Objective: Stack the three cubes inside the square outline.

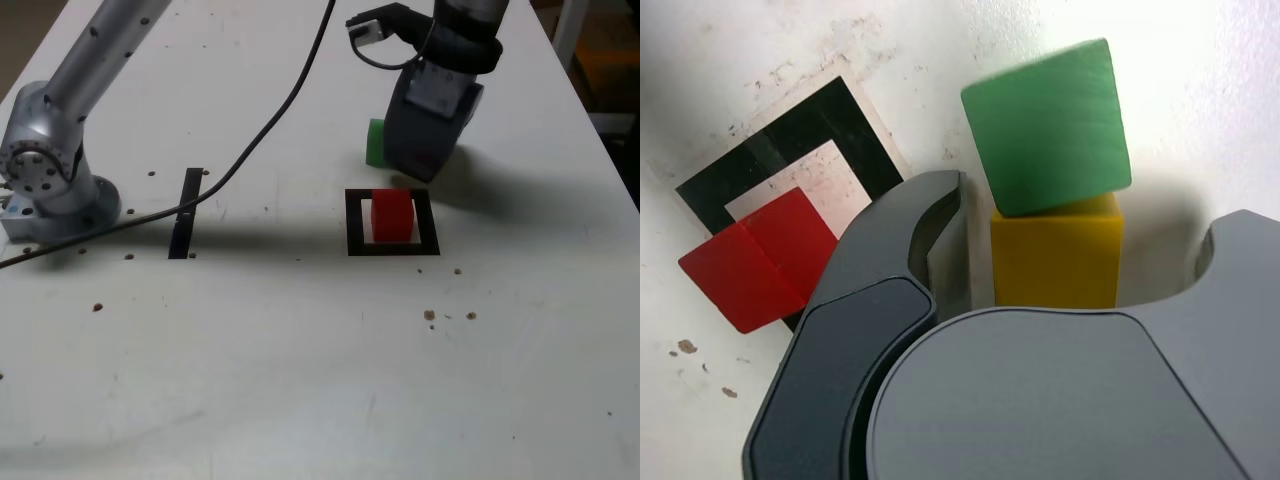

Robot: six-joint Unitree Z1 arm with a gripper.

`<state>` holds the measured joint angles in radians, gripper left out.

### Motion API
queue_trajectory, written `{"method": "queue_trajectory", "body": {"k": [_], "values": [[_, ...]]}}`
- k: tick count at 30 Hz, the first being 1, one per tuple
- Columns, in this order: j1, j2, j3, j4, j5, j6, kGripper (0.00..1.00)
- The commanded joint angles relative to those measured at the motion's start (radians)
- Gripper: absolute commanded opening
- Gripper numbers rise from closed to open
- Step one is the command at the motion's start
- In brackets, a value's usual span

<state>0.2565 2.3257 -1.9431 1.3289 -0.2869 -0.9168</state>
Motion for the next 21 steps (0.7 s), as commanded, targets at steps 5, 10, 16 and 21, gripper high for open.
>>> {"method": "queue_trajectory", "body": {"k": [5,10,16,21], "values": [[0.023,0.078,-0.135,0.106,-0.019,0.046,0.58],[0.034,0.129,-0.221,0.167,-0.014,0.062,0.5],[0.035,0.154,-0.273,0.218,-0.008,0.066,0.37],[0.034,0.153,-0.312,0.253,-0.019,0.118,0.16]]}}
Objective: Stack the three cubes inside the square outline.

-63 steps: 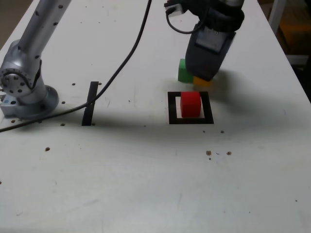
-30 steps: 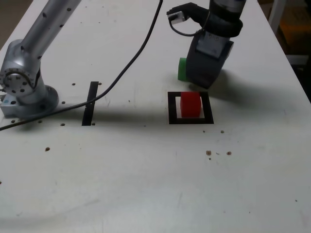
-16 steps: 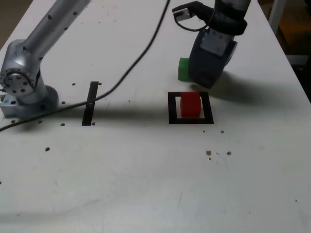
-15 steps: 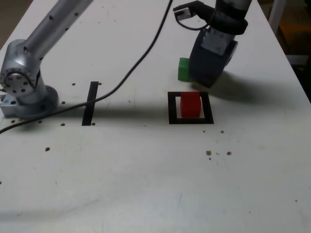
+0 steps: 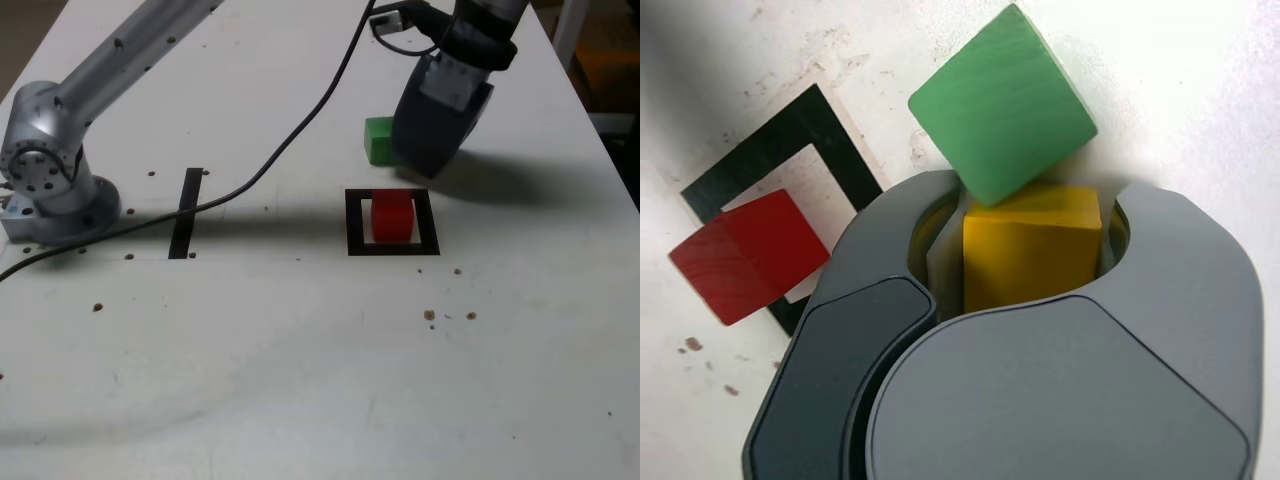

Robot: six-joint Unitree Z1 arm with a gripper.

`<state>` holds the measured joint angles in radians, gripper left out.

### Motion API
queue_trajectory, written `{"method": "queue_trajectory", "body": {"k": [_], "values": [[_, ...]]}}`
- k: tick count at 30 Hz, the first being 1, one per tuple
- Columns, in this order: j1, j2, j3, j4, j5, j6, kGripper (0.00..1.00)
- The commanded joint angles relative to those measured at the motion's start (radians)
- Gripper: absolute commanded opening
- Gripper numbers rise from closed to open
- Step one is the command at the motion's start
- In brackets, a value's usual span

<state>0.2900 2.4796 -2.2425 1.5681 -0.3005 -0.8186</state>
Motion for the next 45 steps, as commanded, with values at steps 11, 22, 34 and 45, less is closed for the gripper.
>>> {"method": "queue_trajectory", "body": {"k": [11,22,34,45], "values": [[-0.058,-0.11,-0.037,0.072,-0.033,0.343,0.12],[-0.307,-0.359,0.212,0.072,0.168,0.61,0.12],[-0.445,-0.367,0.296,0.069,0.163,0.63,0.13],[-0.453,-0.287,0.263,0.067,0.185,0.61,0.17]]}}
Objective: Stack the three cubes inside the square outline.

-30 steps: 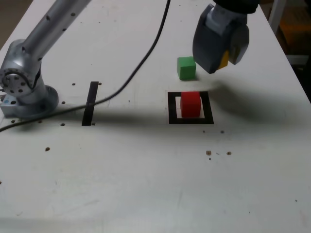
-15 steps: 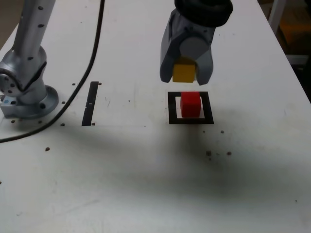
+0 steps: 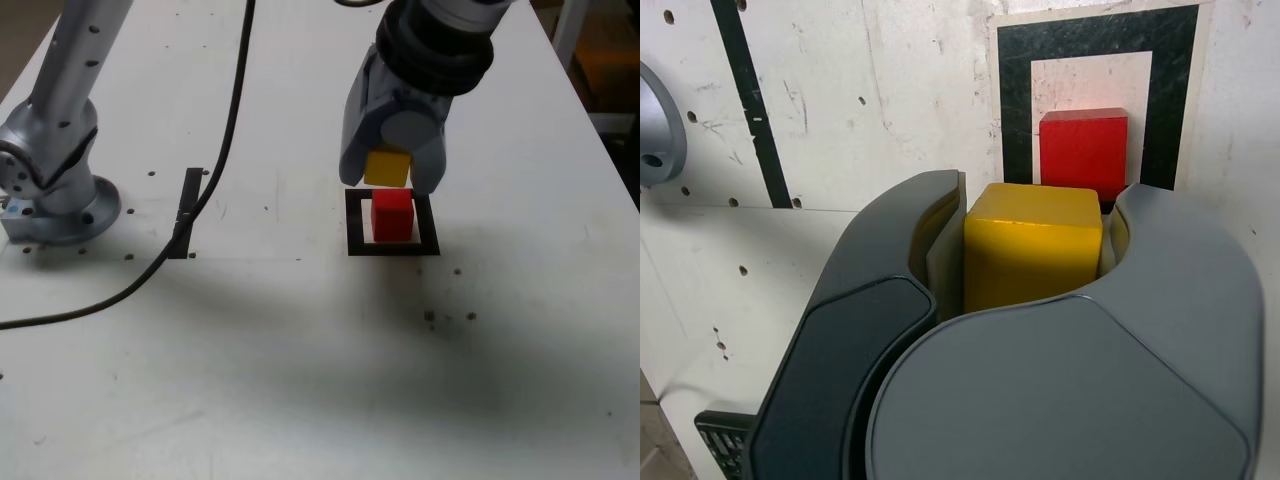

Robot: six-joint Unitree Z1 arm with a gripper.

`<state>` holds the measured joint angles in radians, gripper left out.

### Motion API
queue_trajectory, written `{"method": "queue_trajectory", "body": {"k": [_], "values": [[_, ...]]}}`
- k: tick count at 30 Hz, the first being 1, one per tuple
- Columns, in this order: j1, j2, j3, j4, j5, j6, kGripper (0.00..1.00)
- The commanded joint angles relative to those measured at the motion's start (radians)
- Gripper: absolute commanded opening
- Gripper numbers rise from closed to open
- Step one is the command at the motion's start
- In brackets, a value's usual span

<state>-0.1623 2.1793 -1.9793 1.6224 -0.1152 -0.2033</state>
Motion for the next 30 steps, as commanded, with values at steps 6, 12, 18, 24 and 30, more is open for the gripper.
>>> {"method": "queue_trajectory", "body": {"k": [6,12,18,24,30], "values": [[0.008,0.056,0.004,0.002,0.002,-0.009,0.19],[0.019,0.079,0.013,-0.011,0.002,-0.004,0.21],[0.023,0.077,0.018,-0.022,0.012,-0.01,0.24],[0.025,0.08,0.022,-0.04,0.017,-0.011,0.32],[0.026,0.085,0.033,-0.063,0.021,-0.017,0.41]]}}
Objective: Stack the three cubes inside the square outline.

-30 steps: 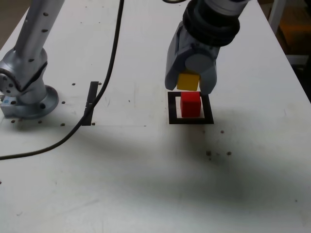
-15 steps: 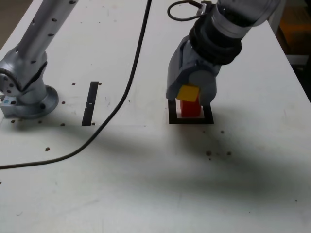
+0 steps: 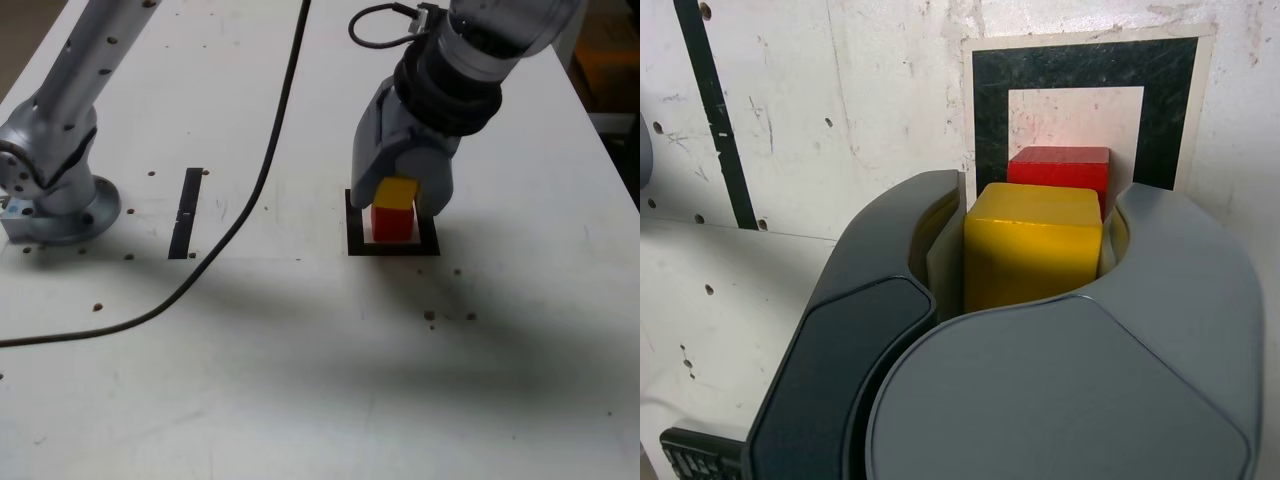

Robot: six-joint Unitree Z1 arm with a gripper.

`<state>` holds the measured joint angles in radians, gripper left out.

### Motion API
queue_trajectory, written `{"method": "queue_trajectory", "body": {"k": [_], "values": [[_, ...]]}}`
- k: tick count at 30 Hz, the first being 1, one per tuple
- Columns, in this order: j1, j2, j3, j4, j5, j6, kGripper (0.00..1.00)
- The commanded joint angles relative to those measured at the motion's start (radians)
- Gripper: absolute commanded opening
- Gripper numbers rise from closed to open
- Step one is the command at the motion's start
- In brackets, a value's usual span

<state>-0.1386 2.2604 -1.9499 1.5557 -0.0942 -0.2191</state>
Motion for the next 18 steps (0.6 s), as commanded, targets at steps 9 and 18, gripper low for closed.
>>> {"method": "queue_trajectory", "body": {"k": [9,18], "values": [[0.005,0.012,0.025,-0.009,-0.014,-0.005,0.77],[0.007,-0.004,0.003,0.016,0.026,-0.005,0.98]]}}
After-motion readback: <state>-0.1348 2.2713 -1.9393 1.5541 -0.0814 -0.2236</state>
